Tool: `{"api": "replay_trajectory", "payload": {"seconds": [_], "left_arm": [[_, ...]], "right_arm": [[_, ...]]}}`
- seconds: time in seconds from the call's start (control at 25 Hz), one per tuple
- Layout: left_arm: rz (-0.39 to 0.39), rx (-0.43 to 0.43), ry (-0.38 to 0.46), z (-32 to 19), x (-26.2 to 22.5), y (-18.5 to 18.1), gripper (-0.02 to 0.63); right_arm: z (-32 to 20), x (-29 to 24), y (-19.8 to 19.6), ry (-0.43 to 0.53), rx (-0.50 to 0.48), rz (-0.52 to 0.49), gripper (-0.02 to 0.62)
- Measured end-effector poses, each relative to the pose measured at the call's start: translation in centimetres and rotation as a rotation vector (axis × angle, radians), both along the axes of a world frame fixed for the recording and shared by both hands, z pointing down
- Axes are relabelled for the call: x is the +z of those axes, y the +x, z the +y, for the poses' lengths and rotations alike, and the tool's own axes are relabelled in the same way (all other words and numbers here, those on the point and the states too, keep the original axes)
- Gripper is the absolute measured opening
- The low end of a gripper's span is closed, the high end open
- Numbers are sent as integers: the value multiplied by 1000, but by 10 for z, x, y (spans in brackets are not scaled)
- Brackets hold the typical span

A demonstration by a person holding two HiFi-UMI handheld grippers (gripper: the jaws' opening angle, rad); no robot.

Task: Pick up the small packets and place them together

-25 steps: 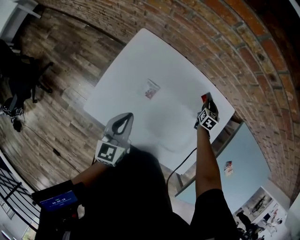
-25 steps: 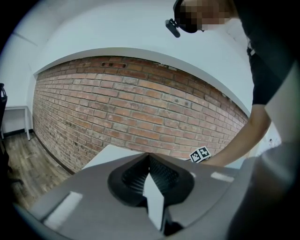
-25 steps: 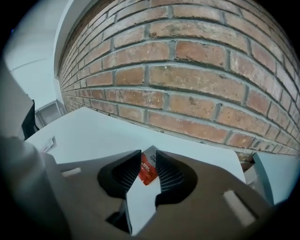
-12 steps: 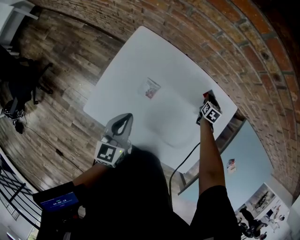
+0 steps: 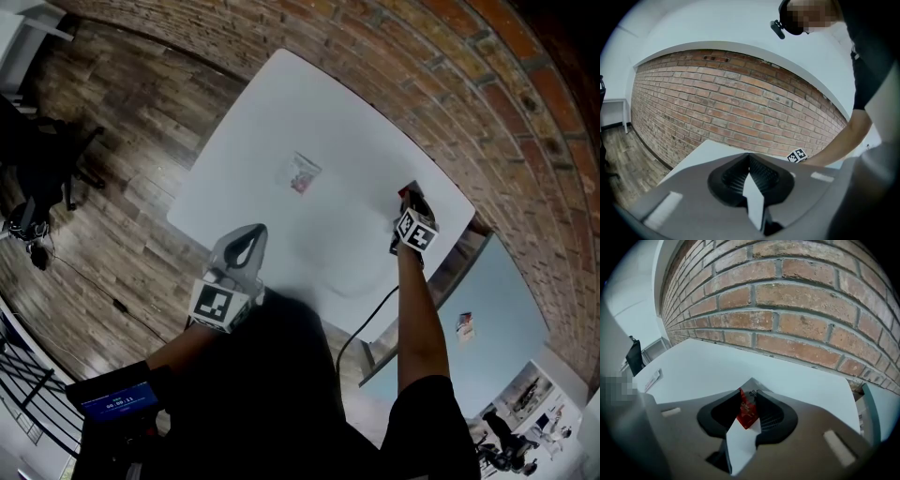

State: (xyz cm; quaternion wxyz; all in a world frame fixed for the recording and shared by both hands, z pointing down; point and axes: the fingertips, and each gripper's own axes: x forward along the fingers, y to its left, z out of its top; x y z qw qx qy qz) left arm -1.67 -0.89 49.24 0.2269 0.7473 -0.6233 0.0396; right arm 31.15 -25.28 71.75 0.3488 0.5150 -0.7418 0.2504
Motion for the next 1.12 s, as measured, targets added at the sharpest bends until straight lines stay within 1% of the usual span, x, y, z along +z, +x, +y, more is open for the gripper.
{"api": "replay_trajectory", "payload": {"seconds": [0.28, 0.4, 0.6, 0.8, 0.92, 1.12], "left_arm": [[3, 10, 5, 7, 3, -1, 0], [-2, 12, 1, 12, 5, -2, 0], [5, 34, 22, 19, 2, -2, 0], [8, 24, 16, 26, 2, -9, 0], [-1, 33, 20, 28, 4, -11, 0], [19, 36, 20, 36, 4, -12, 0]], "right_arm": [[33, 3, -19, -29, -109, -10, 107], [47, 3, -26, -42, -129, -12, 107], [70, 4, -38, -63, -183, 0, 107], [98, 6, -52, -79, -234, -9, 107], [110, 8, -57, -82, -251, -12, 107], [120, 8, -61, -91, -245, -3, 107]]}}
